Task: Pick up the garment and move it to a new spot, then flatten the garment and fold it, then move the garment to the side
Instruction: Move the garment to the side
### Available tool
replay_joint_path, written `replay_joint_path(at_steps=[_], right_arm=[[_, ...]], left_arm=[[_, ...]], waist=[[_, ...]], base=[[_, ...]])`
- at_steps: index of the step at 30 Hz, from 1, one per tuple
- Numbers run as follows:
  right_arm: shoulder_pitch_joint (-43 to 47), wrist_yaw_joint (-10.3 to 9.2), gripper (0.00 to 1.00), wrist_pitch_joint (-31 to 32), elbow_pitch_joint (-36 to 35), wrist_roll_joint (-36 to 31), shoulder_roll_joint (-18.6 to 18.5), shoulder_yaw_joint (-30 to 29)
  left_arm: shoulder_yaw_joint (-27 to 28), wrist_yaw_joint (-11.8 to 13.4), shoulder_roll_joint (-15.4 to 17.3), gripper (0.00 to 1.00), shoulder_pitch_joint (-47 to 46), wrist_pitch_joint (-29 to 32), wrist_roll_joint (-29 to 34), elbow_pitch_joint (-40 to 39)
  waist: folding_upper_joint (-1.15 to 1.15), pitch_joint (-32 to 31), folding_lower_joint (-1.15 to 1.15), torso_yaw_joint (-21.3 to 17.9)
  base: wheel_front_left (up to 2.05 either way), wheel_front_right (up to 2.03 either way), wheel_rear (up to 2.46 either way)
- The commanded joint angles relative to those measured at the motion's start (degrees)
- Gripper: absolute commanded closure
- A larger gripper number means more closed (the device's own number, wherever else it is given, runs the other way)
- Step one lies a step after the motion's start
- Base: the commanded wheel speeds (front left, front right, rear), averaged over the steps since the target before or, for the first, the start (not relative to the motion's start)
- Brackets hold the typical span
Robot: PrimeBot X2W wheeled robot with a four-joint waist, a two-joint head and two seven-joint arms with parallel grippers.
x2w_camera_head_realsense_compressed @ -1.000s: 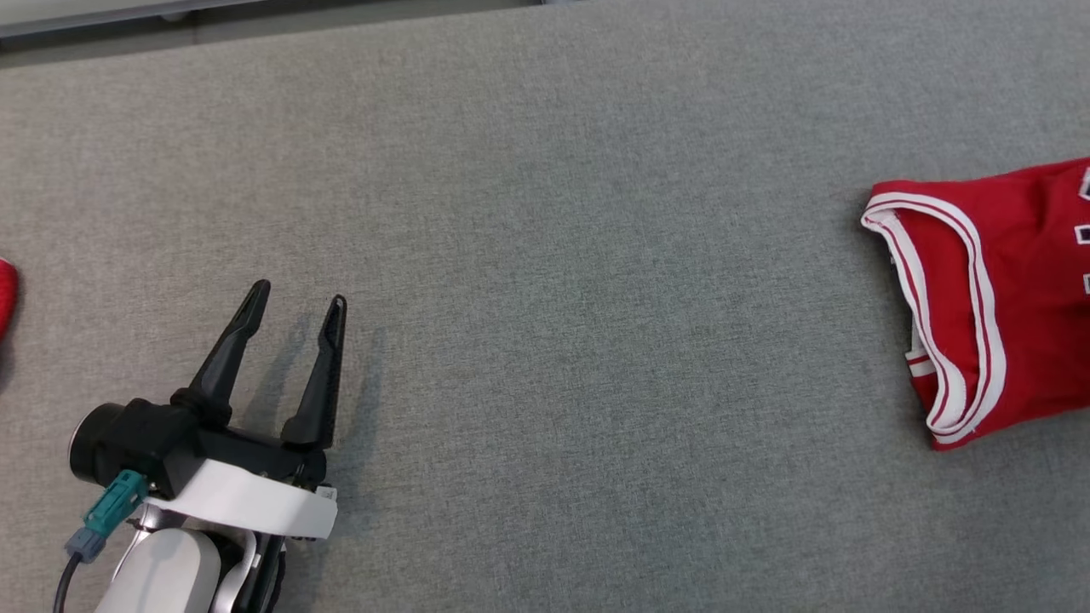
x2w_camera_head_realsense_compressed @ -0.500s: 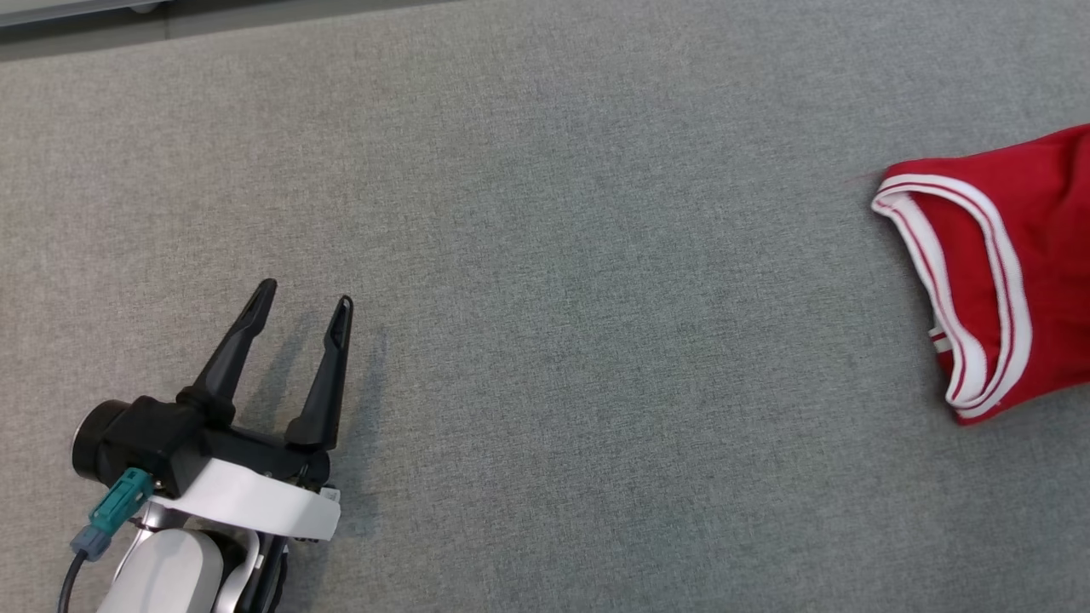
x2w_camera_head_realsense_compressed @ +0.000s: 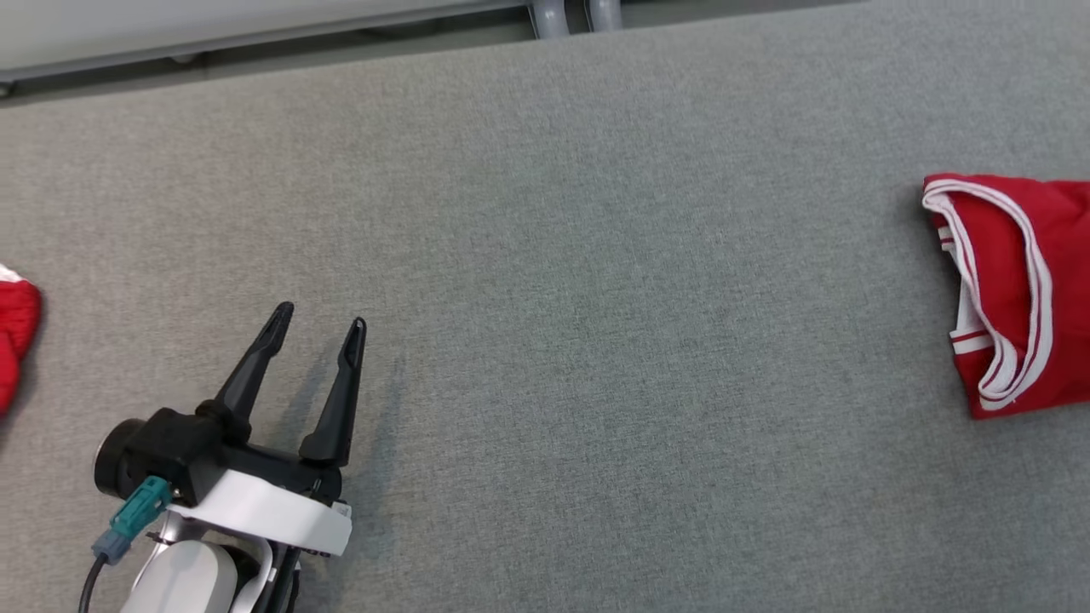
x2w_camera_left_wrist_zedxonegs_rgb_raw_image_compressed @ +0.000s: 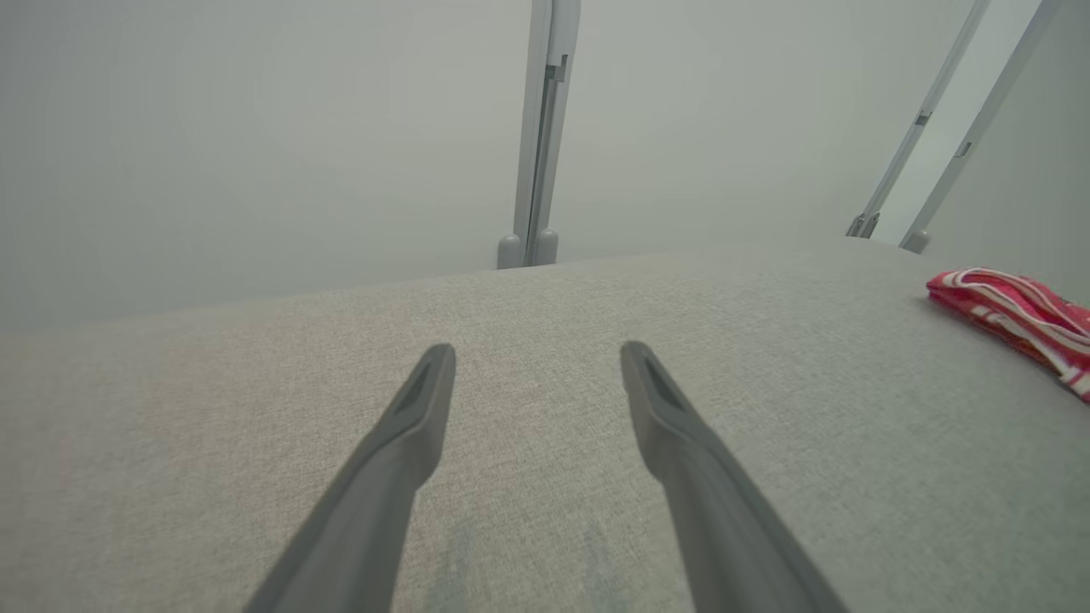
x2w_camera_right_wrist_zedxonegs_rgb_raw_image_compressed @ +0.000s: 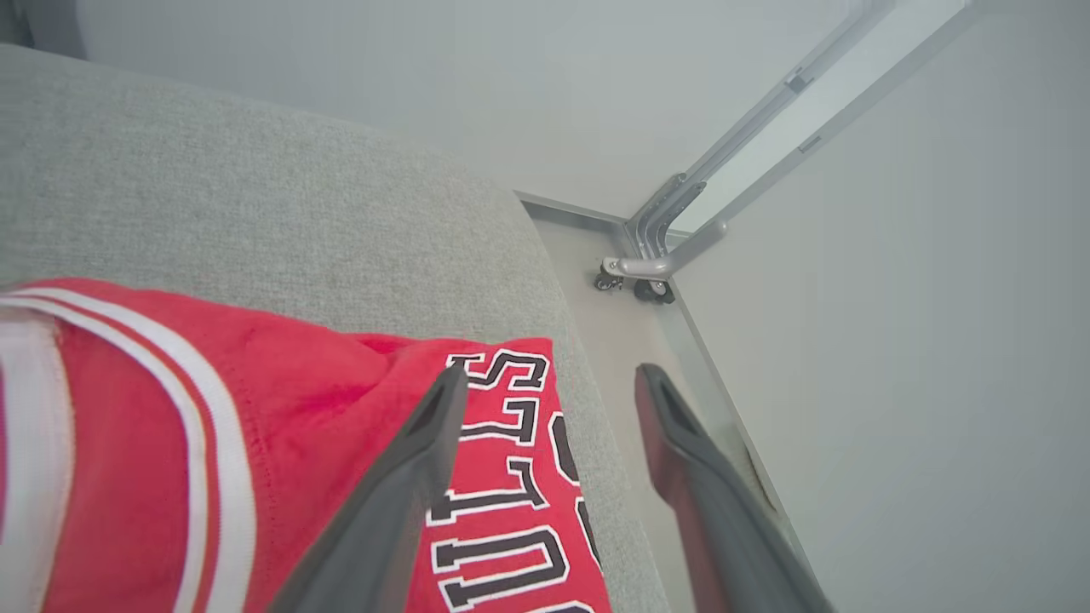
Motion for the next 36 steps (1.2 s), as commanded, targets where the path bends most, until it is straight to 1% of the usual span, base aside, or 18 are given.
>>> replay_joint_path(at_steps=[1, 4, 7, 10, 12, 16, 19, 21, 24, 28, 36], right_arm=[[0.67, -0.02, 0.00, -0.64, -0.03, 0.03, -0.14, 0.14], [1.84, -0.02, 0.00, -2.98, -0.26, 1.63, 0.35, 2.34], [3.82, -0.01, 0.00, -5.55, -1.42, 5.26, 1.63, 4.23], [6.56, -0.01, 0.00, -8.04, -3.37, 10.08, 5.17, 4.93], [8.30, -0.02, 0.00, -9.41, -5.08, 12.69, 6.73, 6.24], [12.81, -0.01, 0.00, -12.48, -8.94, 18.27, 11.23, 8.57], [16.78, -0.01, 0.00, -14.70, -11.00, 22.35, 13.06, 8.58], [19.84, 0.01, 0.00, -16.01, -11.99, 24.03, 14.06, 9.88], [23.88, 0.01, 0.00, -18.06, -12.92, 26.45, 14.80, 11.15], [27.99, 0.01, 0.00, -18.89, -12.46, 27.74, 15.34, 12.36], [30.96, 0.01, 0.00, -18.89, -10.89, 28.78, 15.74, 13.52]], left_arm=[[0.09, 0.00, 0.06, 0.00, 0.56, -0.32, -0.29, 0.12], [-0.01, 0.08, -0.34, 0.00, 1.16, -0.71, -0.58, 0.88], [0.12, 0.45, -1.01, 0.00, 2.19, -1.08, -0.80, 1.86], [1.29, 1.25, -1.59, 0.00, 3.76, -1.69, -1.49, 2.87], [2.33, 1.90, -1.93, 0.00, 5.08, -2.08, -1.67, 3.50], [4.66, 3.25, -2.43, 0.00, 8.07, -2.42, -1.63, 4.93], [6.68, 4.48, -3.57, 0.00, 9.70, -2.57, -1.86, 5.79], [8.05, 5.23, -4.51, 0.00, 10.65, -2.59, -1.78, 5.89], [9.22, 5.51, -5.30, 0.00, 12.27, -2.58, -0.84, 6.43], [10.04, 5.36, -5.46, 0.00, 13.70, -2.59, 0.32, 7.99], [10.48, 4.18, -5.58, 0.00, 15.98, -2.60, 1.48, 10.72]], waist=[[0.00, -0.99, 0.00, 0.53], [0.00, -3.24, 0.00, 1.48], [0.00, -5.88, 0.00, 2.78], [0.00, -8.55, 0.00, 4.03], [0.00, -10.29, 0.00, 4.80], [0.00, -13.49, 0.00, 6.31], [0.00, -15.75, 0.00, 7.62], [0.00, -17.05, 0.00, 8.53], [0.00, -18.38, 0.00, 9.70], [0.00, -19.77, 0.00, 10.38], [0.00, -21.66, 0.00, 10.23]], base=[[0.00, 0.00, 0.00], [0.00, 0.00, 0.00], [0.00, 0.00, 0.00], [0.00, 0.00, 0.00], [0.00, 0.00, 0.00], [0.00, 0.00, 0.00], [0.00, 0.00, 0.00], [0.00, 0.00, 0.00], [0.00, 0.00, 0.00], [0.00, 0.00, 0.00], [0.00, 0.00, 0.00]])
